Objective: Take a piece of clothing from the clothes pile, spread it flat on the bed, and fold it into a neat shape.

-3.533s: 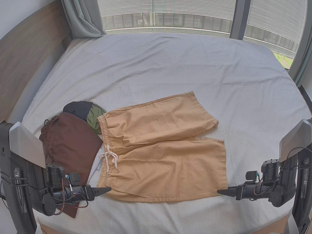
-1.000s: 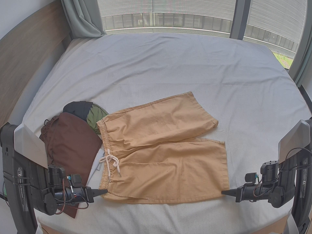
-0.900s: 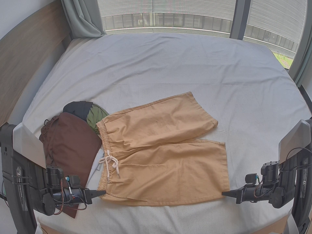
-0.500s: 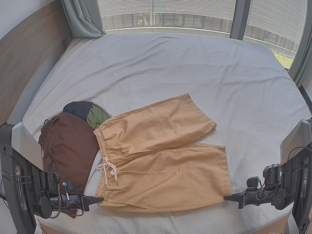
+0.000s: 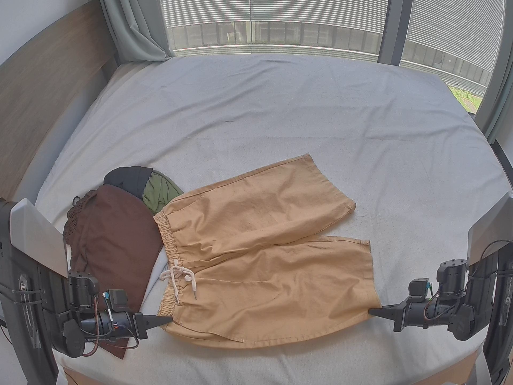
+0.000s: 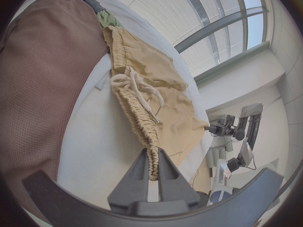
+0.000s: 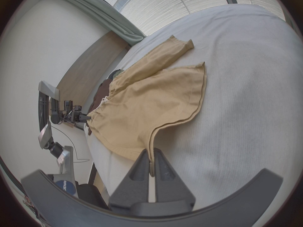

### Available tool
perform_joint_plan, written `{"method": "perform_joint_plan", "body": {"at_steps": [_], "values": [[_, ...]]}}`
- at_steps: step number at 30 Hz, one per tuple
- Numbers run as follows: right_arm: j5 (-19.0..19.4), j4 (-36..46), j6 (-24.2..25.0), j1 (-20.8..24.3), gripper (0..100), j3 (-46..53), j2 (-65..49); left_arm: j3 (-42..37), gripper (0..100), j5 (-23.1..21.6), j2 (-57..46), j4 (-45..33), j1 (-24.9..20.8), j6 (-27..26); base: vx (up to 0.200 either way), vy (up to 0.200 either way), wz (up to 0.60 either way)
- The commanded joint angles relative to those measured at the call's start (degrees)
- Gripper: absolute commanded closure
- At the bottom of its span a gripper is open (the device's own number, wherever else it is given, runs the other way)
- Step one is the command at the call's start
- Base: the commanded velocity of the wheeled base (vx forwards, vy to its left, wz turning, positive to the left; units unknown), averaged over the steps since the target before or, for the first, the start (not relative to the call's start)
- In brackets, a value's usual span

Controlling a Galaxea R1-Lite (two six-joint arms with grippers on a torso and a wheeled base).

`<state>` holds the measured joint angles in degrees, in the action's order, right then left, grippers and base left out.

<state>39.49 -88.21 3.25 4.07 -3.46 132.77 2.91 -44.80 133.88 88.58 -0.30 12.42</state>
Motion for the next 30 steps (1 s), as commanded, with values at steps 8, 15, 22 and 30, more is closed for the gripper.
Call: {"method": "perform_joint_plan", "body": {"at_steps": [8,15,22,30], "values": [[0.2,0.0,4.3,0.7,100,-1.5,-5.3,2.4,100,0.4,-10.2,0.1,-3.7,9.5,0.0,0.0,0.0],[0.2,0.0,4.5,1.3,100,-2.3,-5.3,7.6,100,0.8,-12.7,0.1,-5.6,16.9,0.0,0.0,0.0],[0.1,0.0,7.2,1.3,100,-4.1,-6.5,9.6,100,0.9,-12.0,0.1,-4.6,17.7,0.0,0.0,0.0],[-0.2,-0.1,9.8,1.4,100,-7.0,-8.1,10.8,100,1.1,-11.4,0.0,-3.4,17.7,0.0,0.0,0.0]]}}
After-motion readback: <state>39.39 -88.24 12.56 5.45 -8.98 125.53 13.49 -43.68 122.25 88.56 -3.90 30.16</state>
